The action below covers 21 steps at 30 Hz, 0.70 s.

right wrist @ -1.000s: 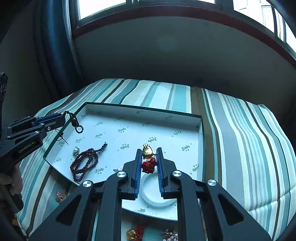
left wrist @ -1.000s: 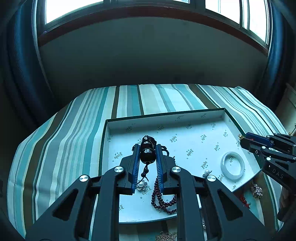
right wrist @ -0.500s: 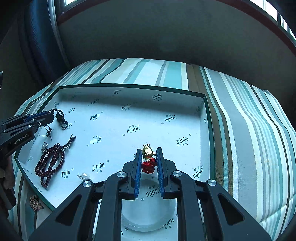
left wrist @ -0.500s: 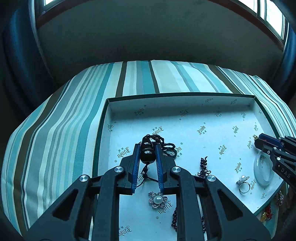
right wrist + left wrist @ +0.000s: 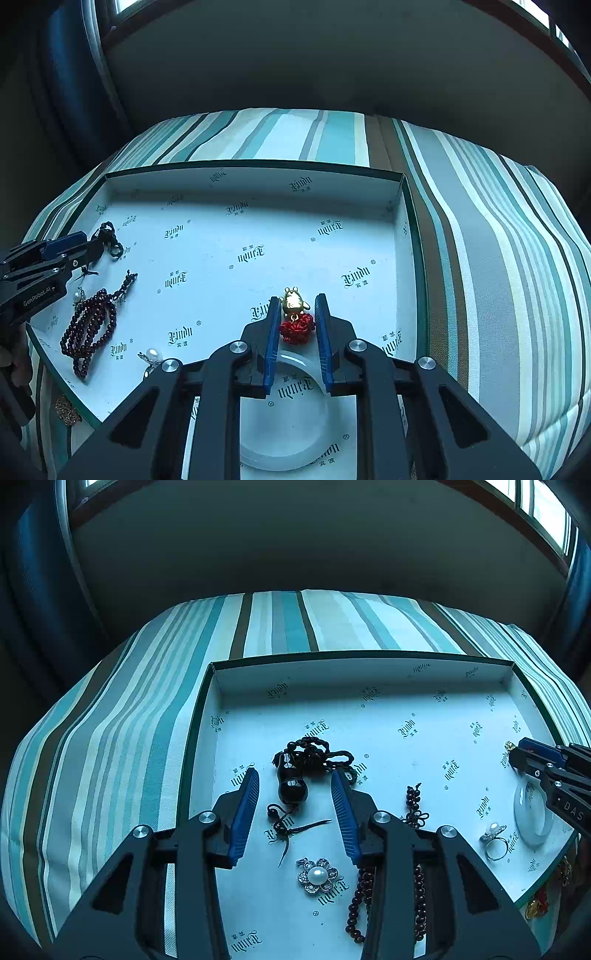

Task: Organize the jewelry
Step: 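Lower both held pieces into the box and open both tools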

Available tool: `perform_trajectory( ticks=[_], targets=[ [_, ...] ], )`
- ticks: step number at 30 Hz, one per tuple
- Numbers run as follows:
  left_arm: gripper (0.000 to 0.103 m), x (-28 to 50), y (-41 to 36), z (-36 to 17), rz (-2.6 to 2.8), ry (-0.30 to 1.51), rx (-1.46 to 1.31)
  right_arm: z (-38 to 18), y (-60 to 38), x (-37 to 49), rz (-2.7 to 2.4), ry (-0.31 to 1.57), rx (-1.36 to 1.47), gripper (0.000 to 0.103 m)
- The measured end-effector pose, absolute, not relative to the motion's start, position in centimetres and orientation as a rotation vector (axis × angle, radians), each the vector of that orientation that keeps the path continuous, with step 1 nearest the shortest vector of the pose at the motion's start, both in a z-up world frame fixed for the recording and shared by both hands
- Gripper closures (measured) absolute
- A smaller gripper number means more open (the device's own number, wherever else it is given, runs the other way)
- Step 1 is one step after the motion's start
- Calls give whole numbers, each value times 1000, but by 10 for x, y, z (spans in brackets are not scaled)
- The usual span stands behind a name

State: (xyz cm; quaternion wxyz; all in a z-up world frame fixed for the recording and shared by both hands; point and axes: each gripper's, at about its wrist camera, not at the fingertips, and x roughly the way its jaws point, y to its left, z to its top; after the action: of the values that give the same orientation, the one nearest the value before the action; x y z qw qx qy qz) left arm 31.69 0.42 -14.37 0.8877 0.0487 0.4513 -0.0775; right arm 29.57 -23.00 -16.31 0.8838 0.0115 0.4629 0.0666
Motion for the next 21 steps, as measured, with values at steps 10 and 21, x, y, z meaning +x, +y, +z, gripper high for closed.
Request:
perform_trajectory(
  ticks=[10,21],
  targets=[
    [44,307,6,-128,-163,905,99,-138,-227,288,132,915,7,59],
    [42,259,7,-93,-192,849,79,-109,-219,239,147,882,-6,59]
  ],
)
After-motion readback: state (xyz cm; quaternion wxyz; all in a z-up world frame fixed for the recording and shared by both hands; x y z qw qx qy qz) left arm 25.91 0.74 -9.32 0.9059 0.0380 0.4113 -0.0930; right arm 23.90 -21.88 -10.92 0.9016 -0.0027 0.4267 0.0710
